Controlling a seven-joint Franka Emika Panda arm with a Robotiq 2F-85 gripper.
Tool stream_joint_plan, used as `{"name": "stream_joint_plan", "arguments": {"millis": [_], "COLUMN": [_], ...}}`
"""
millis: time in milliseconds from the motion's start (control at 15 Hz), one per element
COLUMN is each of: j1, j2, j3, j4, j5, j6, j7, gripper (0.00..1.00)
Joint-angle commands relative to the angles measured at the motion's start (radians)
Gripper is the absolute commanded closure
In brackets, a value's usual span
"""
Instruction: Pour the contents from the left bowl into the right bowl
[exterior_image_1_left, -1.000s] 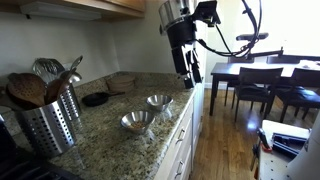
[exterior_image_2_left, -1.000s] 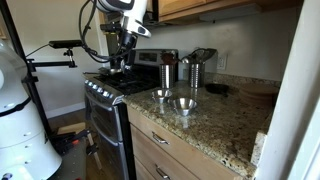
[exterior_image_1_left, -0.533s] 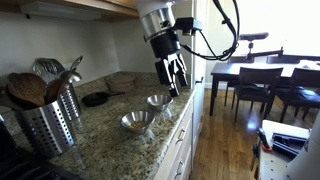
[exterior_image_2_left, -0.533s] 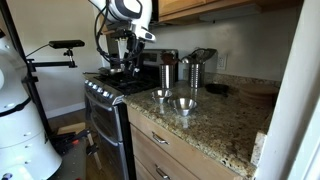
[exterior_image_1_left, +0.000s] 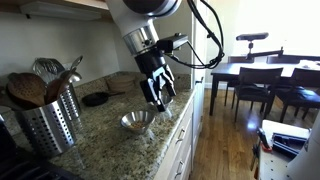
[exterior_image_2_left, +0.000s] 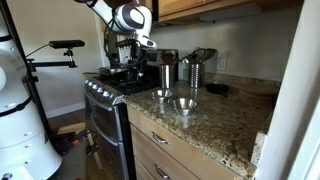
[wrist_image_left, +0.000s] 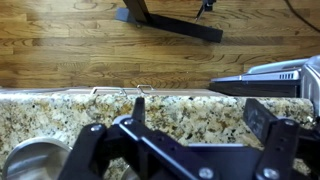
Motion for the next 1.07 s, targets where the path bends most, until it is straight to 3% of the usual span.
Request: {"name": "stream_joint_plan", "arguments": {"millis": [0, 1000], "j1": [0.026, 0.075], "j2": [0.071, 0.316], "j3": [0.005, -0.019], "j4": [0.059, 0.275], "j5": [-0.040, -0.095], "j6": [0.016, 0.096], "j7": [0.065, 0.097], "gripper": [0.00, 0.00]}}
